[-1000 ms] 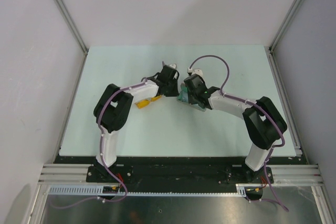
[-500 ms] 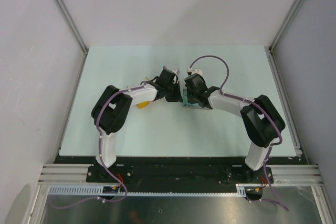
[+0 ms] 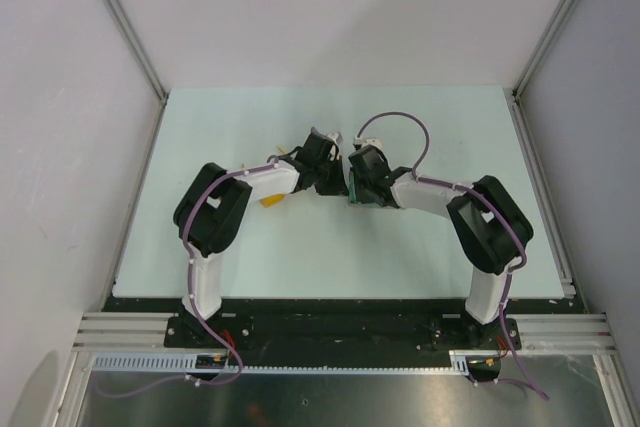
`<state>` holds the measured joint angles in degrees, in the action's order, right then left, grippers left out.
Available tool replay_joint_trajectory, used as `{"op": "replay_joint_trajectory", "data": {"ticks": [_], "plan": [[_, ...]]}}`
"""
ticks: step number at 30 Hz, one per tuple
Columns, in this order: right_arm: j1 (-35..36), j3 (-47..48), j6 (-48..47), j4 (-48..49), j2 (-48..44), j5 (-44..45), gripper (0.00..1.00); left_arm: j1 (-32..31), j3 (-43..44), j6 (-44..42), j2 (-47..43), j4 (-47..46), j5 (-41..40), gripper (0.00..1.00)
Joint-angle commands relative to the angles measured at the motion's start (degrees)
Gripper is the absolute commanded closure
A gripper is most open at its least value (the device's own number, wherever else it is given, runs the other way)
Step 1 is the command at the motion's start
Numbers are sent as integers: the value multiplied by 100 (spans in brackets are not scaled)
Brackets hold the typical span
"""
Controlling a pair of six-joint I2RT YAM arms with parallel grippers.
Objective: Organize the sunglasses
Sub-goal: Smooth out the folded cleaning cloth from the sunglasses case.
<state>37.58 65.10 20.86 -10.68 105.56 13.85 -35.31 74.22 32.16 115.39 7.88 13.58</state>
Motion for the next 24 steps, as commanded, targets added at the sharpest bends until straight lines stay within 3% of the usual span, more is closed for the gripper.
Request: {"op": "replay_joint_trajectory", "data": {"ticks": [1,17,24], "plan": [[39,170,-47,189,132,-66,98,-108,-109,80,-184,196,215,89],[21,170,49,294,-70,48,98,-108,-109,88,-201,170,232,89],[82,170,-12,285,-97,346,90,-108,-109,106,-210,161,189,89]]}}
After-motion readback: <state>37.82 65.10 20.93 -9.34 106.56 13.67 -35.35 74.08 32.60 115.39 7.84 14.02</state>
